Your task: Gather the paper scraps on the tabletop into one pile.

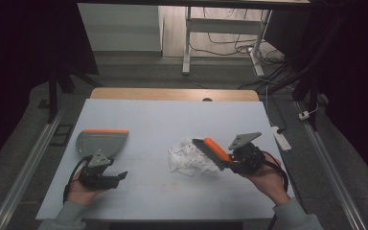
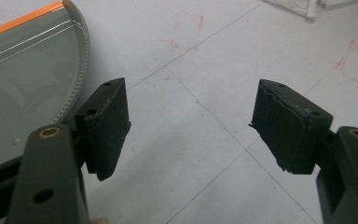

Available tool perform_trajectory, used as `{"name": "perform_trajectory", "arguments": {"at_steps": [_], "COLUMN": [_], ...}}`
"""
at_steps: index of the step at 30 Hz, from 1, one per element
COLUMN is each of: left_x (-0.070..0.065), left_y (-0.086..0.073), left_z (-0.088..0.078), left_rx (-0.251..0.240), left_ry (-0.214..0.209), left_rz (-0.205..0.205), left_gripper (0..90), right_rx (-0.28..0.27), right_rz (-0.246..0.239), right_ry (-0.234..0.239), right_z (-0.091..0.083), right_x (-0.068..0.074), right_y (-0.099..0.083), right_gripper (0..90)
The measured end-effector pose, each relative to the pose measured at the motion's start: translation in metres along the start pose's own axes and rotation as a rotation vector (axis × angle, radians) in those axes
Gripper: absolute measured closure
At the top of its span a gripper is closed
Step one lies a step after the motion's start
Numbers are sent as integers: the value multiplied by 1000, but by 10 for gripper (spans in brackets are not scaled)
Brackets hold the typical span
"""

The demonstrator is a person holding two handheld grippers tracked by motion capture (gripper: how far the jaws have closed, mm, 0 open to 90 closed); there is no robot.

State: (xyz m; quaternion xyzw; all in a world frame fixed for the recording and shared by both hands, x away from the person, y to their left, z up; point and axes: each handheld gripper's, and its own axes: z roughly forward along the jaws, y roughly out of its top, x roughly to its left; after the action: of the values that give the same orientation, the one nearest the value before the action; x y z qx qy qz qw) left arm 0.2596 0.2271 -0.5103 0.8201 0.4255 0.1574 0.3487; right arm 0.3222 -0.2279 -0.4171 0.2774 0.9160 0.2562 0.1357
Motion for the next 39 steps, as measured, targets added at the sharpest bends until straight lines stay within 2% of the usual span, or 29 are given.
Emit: {"name": "perform_trajectory", "arguments": {"at_steps": [2, 3, 6, 9, 11, 14, 15, 18, 21, 24, 28, 39], "left_x": [0, 0, 1, 0, 0, 1, 1, 2, 1, 0, 0, 2], "left_y": [0, 0, 0, 0, 0, -1, -1, -1, -1, 0, 0, 0], "left_z": [0, 0, 1, 2, 1, 1, 1, 0, 0, 0, 1, 1], "left_rx": [-1, -1, 3, 7, 5, 4, 3, 1, 1, 2, 3, 3], "left_ry": [0, 0, 1, 0, -2, 0, -1, -2, -3, -1, -2, 0], "left_rz": [0, 0, -1, 2, 4, 0, -1, -5, -4, 2, 1, -4], "left_gripper": [280, 280, 280, 280, 280, 280, 280, 280, 280, 280, 280, 280], "right_rx": [32, 42, 75, 163, 208, 229, 226, 161, 112, 78, 81, 80], "right_rz": [54, 71, 62, 79, 68, 61, 56, 62, 54, 69, 94, 165], "right_ry": [-24, -18, 36, 82, 77, 106, 117, 147, 101, 69, 34, -21], "right_z": [5, 8, 15, 27, 36, 47, 48, 40, 24, 10, 1, 7], "right_x": [-5, -6, -8, -8, -8, -7, -5, -3, -4, -10, -18, -36], "right_y": [-8, -11, -12, -2, 7, 22, 26, 38, 45, 45, 41, 19], "right_gripper": [703, 703, 703, 703, 703, 703, 703, 703, 703, 703, 703, 703]}}
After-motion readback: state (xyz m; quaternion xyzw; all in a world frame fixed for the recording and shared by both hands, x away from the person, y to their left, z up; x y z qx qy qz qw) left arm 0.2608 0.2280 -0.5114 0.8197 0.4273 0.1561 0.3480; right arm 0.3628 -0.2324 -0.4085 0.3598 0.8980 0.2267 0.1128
